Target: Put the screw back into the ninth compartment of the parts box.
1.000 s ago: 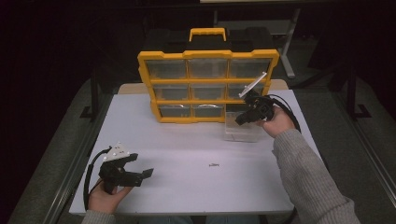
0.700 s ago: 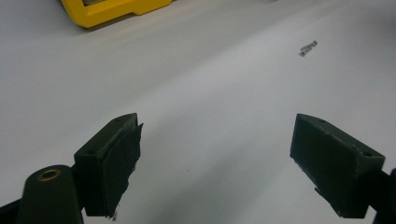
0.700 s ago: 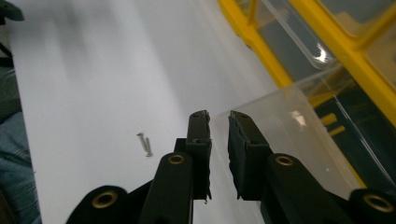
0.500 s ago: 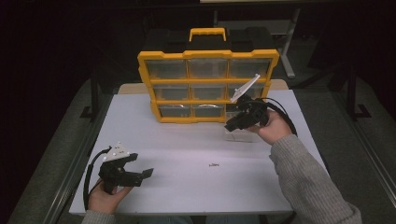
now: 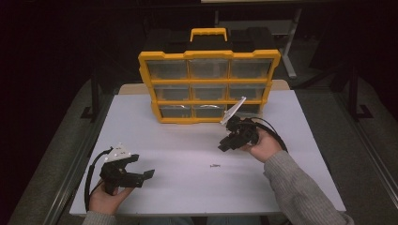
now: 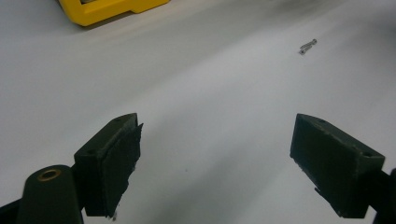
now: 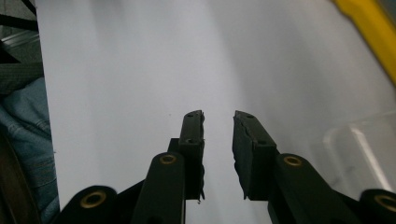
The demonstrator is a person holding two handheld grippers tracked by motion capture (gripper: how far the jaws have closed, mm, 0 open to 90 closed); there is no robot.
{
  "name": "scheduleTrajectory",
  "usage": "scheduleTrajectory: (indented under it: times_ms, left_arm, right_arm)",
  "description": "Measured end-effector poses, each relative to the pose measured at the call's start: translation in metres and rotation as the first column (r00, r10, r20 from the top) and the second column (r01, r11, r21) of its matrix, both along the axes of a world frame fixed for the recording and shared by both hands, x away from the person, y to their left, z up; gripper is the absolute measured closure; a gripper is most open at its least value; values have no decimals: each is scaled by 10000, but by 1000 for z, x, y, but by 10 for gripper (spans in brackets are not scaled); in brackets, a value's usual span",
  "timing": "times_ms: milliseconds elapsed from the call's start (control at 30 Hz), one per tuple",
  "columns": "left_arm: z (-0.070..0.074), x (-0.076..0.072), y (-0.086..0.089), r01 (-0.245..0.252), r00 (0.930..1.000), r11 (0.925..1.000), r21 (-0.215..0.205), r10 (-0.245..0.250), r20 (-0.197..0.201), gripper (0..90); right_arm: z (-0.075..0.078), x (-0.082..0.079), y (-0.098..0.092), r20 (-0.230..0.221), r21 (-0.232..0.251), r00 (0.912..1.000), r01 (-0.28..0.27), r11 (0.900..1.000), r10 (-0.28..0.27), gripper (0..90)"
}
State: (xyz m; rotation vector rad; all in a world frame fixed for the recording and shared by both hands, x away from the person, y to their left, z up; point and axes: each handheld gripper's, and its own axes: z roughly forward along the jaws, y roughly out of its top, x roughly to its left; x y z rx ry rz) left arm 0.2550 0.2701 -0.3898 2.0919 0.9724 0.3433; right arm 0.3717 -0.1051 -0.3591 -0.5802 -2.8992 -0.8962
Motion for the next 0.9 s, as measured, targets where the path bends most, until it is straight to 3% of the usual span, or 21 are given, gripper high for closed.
scheduleTrajectory:
  times_ms: [433, 900]
  left_arm:
    - [1, -1, 0, 1, 10000, 10000, -22, -1, -10, 156]
    - [1, 0, 1, 31, 10000, 10000, 22, -31, 46, 157]
  right_arm:
    - [-45, -5, 20, -458, -648, 9983, -394, 9971, 364, 728]
    - [-64, -4, 27, -626, -1030, 9975, -384, 9939, 320, 751]
